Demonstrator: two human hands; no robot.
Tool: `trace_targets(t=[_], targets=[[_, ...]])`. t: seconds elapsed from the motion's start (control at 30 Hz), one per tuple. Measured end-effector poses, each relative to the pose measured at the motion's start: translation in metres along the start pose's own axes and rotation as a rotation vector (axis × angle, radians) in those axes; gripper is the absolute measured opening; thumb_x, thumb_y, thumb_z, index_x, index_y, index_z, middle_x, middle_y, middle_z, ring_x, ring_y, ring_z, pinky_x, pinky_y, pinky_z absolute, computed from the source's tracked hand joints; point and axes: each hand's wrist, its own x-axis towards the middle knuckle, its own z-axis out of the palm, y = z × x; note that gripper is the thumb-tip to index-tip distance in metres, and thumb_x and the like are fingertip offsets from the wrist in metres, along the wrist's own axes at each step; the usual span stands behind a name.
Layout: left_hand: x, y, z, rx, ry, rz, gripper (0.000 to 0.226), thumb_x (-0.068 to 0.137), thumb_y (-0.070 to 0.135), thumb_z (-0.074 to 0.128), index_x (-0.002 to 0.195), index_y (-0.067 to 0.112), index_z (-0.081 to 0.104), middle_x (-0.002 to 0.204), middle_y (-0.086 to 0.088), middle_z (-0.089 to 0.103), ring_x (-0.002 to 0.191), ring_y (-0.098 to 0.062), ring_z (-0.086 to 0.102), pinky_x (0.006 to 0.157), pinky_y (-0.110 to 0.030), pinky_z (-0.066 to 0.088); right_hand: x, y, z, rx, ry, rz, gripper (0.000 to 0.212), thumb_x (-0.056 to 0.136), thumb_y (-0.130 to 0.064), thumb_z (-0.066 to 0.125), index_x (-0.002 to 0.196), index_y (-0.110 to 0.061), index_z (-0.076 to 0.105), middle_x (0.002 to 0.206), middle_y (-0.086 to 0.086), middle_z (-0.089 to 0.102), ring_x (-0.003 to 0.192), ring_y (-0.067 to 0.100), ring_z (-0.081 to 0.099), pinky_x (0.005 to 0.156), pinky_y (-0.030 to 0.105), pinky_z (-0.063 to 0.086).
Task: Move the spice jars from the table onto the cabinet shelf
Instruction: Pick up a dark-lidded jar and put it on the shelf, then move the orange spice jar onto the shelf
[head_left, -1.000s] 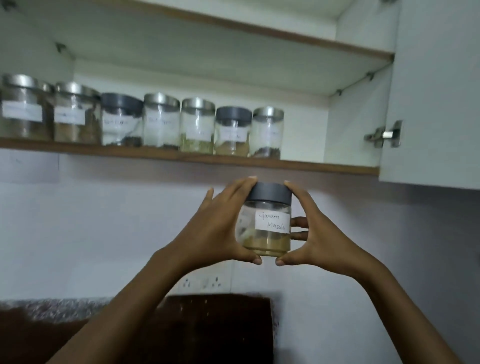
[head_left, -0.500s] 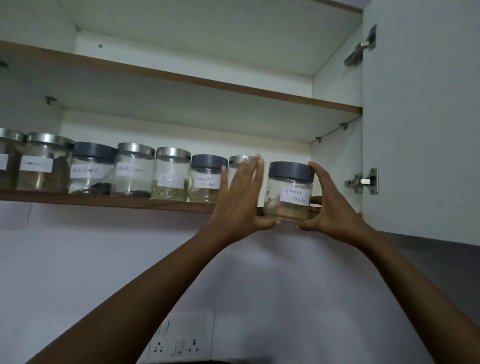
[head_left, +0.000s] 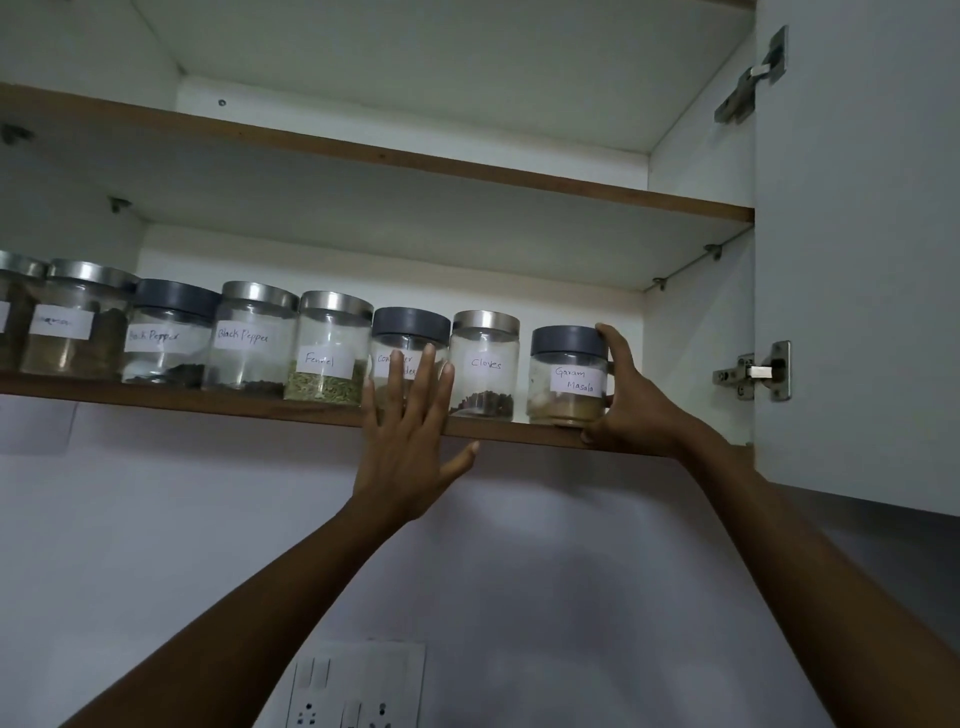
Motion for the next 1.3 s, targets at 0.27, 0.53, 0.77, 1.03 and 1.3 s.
trace_targets(t=[0.27,0.53,0.77,1.03,1.3], targets=[[-0.001,0.0,0.001,-0.011,-0.038,0.01,0.087,0.084,0.067,0.027,0.15,0.012,0.015,0.157,-0.013,0.009,0.144,-0.035,0.004,0.11,-0.057,0.008,0.012,-0.008,0.018,0.168,0.056,0.013,0.101,0.074,0.002,0.067,0.145,-0.031,0.002,0.121,0.005,0.042,0.094,0.028,0.059,0.072,0.035,0.052],[-0.015,-0.019,-0.014,-0.042,-0.111,0.126,0.08,0.086,0.06,0.03,0.15,0.016,0.011,0.157,-0.014,0.003,0.144,-0.033,-0.004,0.111,-0.055,0.003,-0.005,-0.012,0.041,0.097,0.234,0.075,0.107,0.078,-0.021,0.072,0.147,-0.025,-0.01,0.157,0.003,-0.003,0.144,0.02,0.005,0.11,0.033,0.02],[-0.082,-0.066,-0.063,-0.19,-0.109,0.349,0.037,0.086,0.043,0.044,0.115,0.03,0.063,0.14,0.0,0.048,0.141,-0.025,0.022,0.11,-0.058,0.01,-0.079,-0.046,0.108,0.089,0.534,0.017,0.063,0.08,-0.01,0.069,0.135,-0.018,0.038,0.14,0.005,0.032,0.126,0.021,0.038,0.104,0.034,0.036],[-0.148,-0.163,-0.104,-0.362,-0.361,0.3,0.033,0.088,0.04,0.042,0.1,0.028,0.07,0.103,0.014,0.068,0.108,-0.008,0.057,0.098,-0.034,0.041,-0.126,-0.136,0.251,0.39,0.109,0.025,0.018,0.082,-0.009,0.066,0.095,-0.022,0.064,0.105,-0.009,0.06,0.096,-0.001,0.055,0.077,0.003,0.039],[-0.266,-0.279,-0.108,-0.528,-0.765,-0.103,0.037,0.086,0.043,0.042,0.11,0.03,0.066,0.113,0.018,0.064,0.105,0.003,0.054,0.09,-0.017,0.041,-0.146,-0.189,0.406,0.524,-0.334,0.187,0.008,0.083,-0.013,0.066,0.086,-0.02,0.068,0.088,-0.01,0.069,0.081,0.004,0.064,0.074,0.014,0.05]])
